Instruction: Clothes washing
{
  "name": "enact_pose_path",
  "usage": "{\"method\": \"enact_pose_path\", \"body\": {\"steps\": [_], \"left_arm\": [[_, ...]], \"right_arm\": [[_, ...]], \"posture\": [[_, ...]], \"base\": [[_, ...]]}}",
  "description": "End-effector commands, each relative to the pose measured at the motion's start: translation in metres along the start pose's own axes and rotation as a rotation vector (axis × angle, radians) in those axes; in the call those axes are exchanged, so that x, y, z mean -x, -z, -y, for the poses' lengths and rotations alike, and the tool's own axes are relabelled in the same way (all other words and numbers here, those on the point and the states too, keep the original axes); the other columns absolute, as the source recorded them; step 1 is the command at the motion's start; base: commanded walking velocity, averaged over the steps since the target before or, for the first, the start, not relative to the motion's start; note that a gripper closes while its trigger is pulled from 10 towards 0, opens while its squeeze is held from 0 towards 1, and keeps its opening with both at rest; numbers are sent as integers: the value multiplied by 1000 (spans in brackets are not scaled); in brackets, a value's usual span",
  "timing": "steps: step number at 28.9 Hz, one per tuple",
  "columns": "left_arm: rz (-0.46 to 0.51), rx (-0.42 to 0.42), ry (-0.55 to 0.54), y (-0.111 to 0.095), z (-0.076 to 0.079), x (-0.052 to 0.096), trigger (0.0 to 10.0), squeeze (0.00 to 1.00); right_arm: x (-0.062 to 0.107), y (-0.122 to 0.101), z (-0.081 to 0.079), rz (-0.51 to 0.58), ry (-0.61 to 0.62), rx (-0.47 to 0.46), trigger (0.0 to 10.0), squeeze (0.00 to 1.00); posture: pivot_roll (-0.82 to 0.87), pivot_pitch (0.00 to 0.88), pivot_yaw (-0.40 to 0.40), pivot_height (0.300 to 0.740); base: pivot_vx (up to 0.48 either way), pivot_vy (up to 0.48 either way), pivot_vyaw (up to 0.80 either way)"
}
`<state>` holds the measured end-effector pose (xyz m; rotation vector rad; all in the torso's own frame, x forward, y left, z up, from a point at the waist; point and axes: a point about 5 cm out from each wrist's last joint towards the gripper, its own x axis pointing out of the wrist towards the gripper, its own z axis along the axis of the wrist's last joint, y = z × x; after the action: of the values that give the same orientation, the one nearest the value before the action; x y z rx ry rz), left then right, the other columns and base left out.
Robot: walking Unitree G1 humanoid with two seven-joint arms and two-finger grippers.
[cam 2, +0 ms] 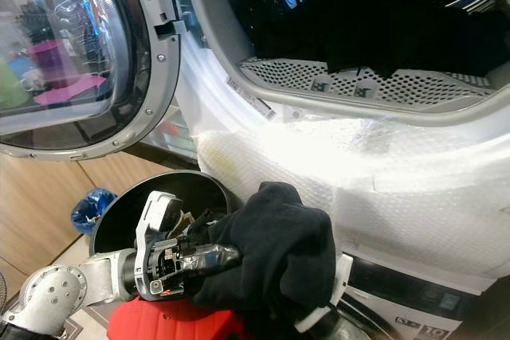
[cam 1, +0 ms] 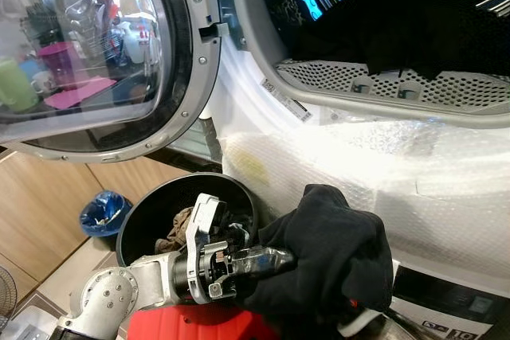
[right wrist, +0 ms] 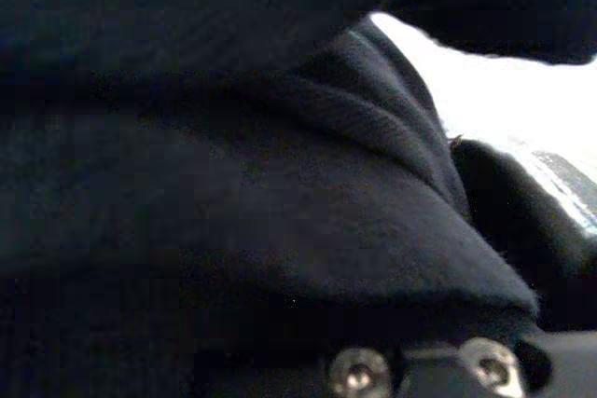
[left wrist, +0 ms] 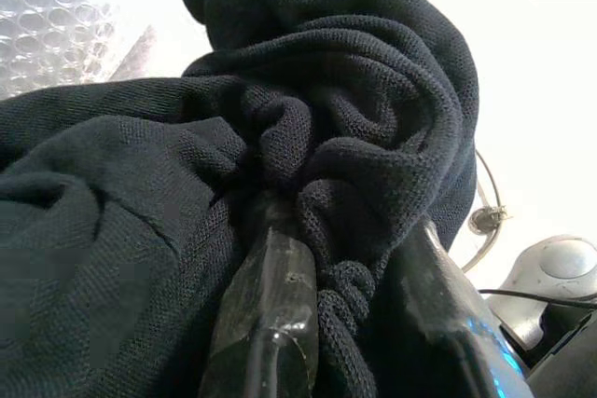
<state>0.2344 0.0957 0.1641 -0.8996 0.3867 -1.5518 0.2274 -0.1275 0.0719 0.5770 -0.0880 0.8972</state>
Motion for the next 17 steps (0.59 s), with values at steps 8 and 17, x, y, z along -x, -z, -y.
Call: {"method": "enact_pose_path", "body": {"steps": [8, 17], "left_arm": [[-3, 2, -21, 1, -1, 3, 0, 0], [-13, 20, -27, 6, -5, -1, 0, 0]], "right_arm": [[4, 3, -32, -34, -297, -107, 10000, 0], [-9, 15, -22, -92, -178, -38, 10000, 0]], "posture": [[25, 65, 174, 740], [22, 63, 181, 740]], "base": [[0, 0, 0], [0, 0, 0]]}}
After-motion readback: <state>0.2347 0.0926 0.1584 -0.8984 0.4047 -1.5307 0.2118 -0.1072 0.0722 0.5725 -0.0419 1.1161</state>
